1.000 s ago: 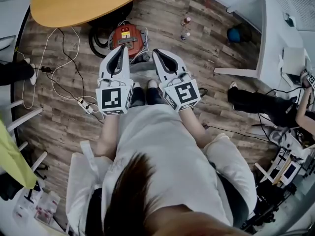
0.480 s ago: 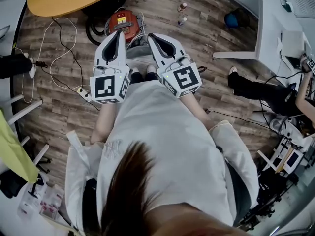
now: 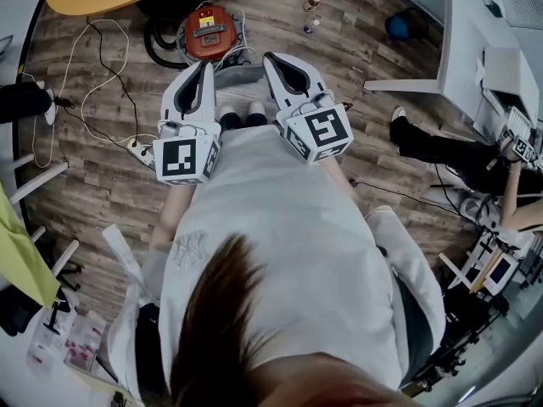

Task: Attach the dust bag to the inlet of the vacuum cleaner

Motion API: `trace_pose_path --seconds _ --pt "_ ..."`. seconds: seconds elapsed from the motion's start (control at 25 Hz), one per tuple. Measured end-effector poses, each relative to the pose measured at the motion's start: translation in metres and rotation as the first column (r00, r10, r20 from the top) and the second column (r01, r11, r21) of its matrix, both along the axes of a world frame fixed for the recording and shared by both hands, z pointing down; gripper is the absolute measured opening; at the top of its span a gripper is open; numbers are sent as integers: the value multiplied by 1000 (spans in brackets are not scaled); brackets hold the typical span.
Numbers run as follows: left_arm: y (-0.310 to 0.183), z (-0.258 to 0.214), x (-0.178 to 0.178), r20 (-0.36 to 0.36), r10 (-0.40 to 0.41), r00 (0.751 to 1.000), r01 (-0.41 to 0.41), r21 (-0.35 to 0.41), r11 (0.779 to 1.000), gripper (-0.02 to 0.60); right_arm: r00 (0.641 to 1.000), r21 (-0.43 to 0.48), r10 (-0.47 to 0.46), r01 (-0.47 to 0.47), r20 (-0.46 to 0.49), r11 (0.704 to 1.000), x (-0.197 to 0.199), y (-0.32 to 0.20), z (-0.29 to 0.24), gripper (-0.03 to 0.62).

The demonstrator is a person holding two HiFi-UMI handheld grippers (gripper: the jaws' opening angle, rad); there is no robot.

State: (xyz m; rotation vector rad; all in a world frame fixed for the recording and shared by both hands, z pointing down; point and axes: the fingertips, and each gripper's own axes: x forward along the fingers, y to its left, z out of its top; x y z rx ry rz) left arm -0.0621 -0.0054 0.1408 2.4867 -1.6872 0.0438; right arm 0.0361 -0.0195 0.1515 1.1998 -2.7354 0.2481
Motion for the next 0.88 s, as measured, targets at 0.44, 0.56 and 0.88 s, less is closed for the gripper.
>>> trace_pose_path --seconds 0.44,0.56,0.88 --pt "-3 15 -10 -8 -46 999 46 -42 998 15 997 -20 -81 81 -15 997 -39 4 11 3" --pt "-4 14 -14 -3 -55 998 55 -41 998 17 993 -18 -116 115 -17 993 -52 6 11 3" --pt "-10 8 -30 9 -83 997 83 -27 996 17 988 -6 -154 153 -22 988 -80 -2 9 3"
